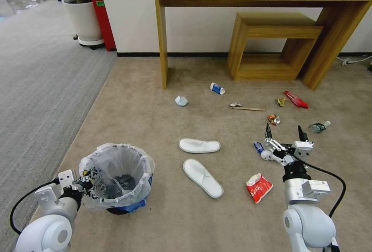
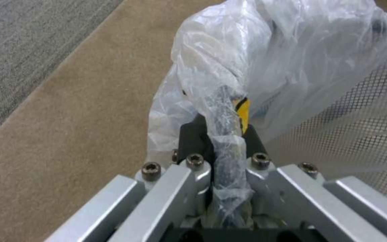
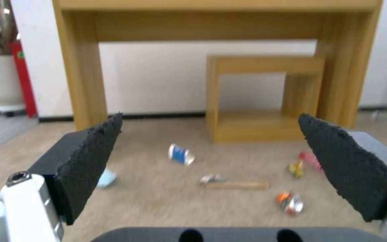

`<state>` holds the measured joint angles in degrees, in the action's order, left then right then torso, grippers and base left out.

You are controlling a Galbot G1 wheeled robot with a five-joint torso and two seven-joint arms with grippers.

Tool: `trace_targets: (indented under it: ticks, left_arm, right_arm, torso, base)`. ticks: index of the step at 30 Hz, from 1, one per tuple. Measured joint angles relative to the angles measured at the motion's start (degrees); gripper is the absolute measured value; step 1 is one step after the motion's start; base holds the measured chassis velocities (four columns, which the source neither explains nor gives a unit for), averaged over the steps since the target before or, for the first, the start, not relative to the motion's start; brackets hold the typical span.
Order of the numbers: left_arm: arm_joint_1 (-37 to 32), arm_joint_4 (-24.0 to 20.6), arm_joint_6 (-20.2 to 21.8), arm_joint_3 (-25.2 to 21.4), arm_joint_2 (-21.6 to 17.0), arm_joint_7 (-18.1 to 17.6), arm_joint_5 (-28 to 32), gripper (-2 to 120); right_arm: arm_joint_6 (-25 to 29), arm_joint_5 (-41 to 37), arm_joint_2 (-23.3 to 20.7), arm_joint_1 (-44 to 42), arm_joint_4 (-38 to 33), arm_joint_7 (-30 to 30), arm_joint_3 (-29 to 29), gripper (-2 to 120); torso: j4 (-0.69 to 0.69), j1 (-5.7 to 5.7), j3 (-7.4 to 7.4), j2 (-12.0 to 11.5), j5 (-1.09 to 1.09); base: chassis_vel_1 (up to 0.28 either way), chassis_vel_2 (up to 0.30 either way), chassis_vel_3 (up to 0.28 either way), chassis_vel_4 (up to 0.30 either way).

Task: Pick up the trash bin and place the garbage on the floor into it.

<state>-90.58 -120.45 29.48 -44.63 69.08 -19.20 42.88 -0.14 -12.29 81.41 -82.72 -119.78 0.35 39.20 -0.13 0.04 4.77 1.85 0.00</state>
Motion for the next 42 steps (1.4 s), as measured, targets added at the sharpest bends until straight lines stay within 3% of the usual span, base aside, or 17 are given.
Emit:
trace_targets:
  ticks: [11, 14, 15, 16, 21, 32, 42]
  left_arm:
    - [0.63, 0.98, -0.35, 0.76, 0.03, 0.41, -0.57, 3]
    - [1.05, 1.46, -0.48, 1.07, -0.04, 0.45, -0.60, 3]
    - [1.05, 1.46, -0.48, 1.07, -0.04, 0.45, -0.60, 3]
    - [1.06, 1.58, -0.56, 1.07, -0.03, 0.47, -0.68, 3]
    - [1.19, 2.02, -0.90, 1.26, 0.62, 0.58, -1.24, 3]
    - [1.83, 3.25, -1.40, 2.15, 0.83, 0.96, -1.77, 3]
    - [1.76, 3.44, -1.69, 1.99, 1.14, 1.05, -1.77, 3]
  right_arm:
    - [-11.46, -12.26, -8.99, 1.59, 2.13, 0.66, -1.19, 100]
    - [-15.53, -16.98, -16.29, 1.90, 3.89, 0.75, -2.72, 100]
    - [-15.53, -16.98, -16.29, 1.90, 3.89, 0.75, -2.72, 100]
    - [-17.13, -19.01, -20.72, 1.95, 5.19, 0.49, -3.91, 100]
    - [-21.25, -23.59, -27.09, 2.88, 9.27, 1.35, -8.42, 100]
    - [-24.19, -23.27, -28.08, 5.25, 15.99, 0.30, -14.61, 100]
    - [-17.15, -18.07, -24.97, 12.50, 28.35, -1.91, -25.66, 100]
  torso:
    - [0.00, 0.00, 0.00, 0.00, 0.01]
    - [-0.01, 0.00, 0.00, 0.00, 0.01]
    - [-0.01, 0.00, 0.00, 0.00, 0.01]
    - [0.00, 0.00, 0.00, 0.00, 0.00]
    - [0.01, 0.00, 0.00, 0.00, 0.02]
    - [0.00, 0.00, 0.00, 0.00, 0.00]
    - [0.00, 0.00, 0.00, 0.00, 0.00]
  base:
    - [0.000, 0.000, 0.000, 0.000]
    - [0.000, 0.000, 0.000, 0.000]
    - [0.000, 0.000, 0.000, 0.000]
    - [0.000, 0.000, 0.000, 0.000]
    - [0.000, 0.000, 0.000, 0.000]
    - [0.000, 0.000, 0.000, 0.000]
    - [0.000, 0.000, 0.000, 0.000]
